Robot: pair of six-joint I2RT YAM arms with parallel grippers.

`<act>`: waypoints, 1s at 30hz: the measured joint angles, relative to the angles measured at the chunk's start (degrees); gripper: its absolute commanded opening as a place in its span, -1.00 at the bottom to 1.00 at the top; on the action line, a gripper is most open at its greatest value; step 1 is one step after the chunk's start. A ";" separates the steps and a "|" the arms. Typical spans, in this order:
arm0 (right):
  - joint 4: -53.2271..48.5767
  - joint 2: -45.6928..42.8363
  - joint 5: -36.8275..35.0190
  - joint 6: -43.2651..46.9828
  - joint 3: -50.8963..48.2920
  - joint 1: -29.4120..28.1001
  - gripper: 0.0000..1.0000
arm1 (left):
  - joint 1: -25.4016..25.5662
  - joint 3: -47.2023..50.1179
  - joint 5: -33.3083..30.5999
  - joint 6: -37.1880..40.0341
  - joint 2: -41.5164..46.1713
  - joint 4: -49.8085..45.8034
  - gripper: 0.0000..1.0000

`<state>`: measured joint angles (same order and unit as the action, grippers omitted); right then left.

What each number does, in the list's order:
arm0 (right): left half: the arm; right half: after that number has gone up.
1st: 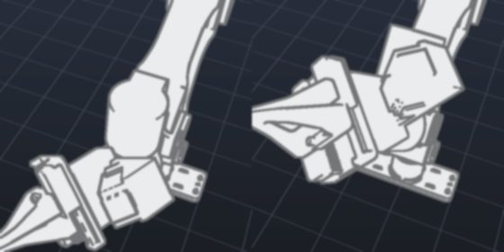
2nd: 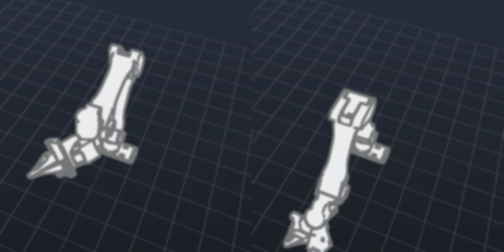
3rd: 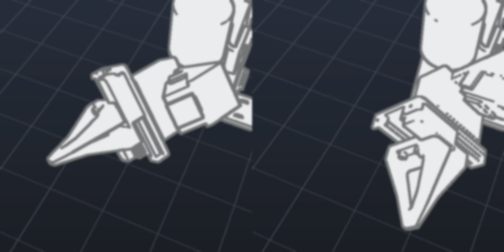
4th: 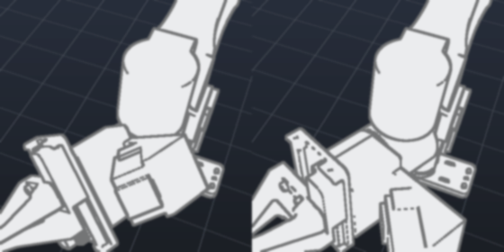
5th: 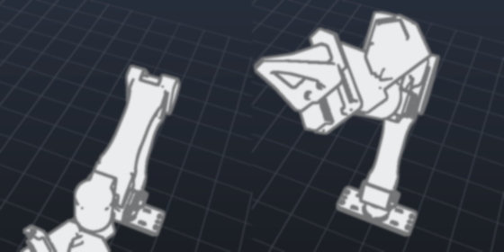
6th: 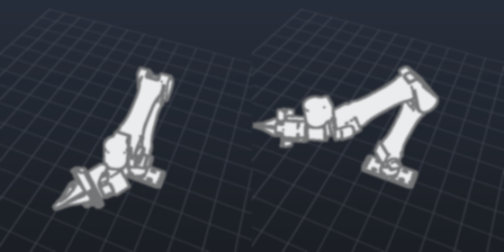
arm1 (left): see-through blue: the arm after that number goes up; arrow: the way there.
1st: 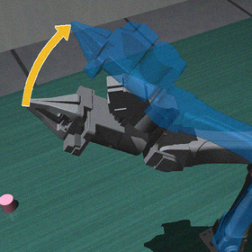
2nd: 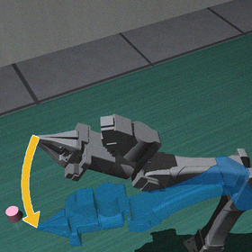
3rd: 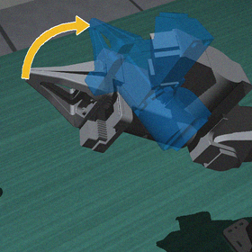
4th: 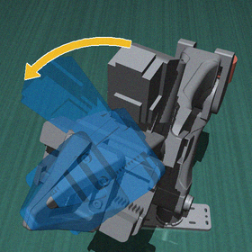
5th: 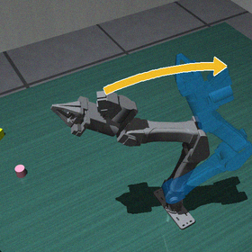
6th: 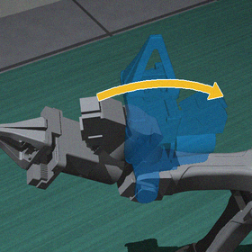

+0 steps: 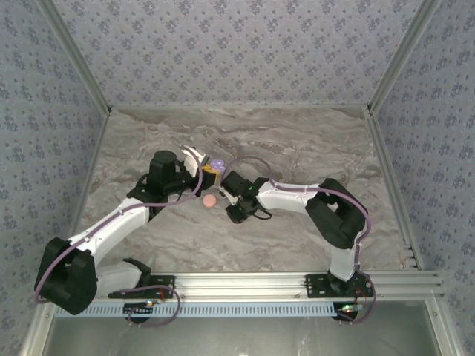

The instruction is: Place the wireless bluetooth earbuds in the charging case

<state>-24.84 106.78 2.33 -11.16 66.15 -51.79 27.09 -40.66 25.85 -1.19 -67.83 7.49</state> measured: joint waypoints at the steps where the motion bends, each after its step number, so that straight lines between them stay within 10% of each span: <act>1: 0.02 0.00 0.20 -0.22 0.00 0.28 -0.52 | 0.00 0.00 0.00 0.00 -0.02 0.00 -0.62; 30: 0.15 5.14 9.90 -4.50 6.82 20.44 -0.52 | 0.00 0.00 0.04 -1.60 -1.22 0.04 -0.63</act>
<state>-24.69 111.92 12.23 -15.66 72.97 -31.35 27.09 -40.66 25.89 -2.79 -69.06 7.53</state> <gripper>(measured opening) 0.240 0.188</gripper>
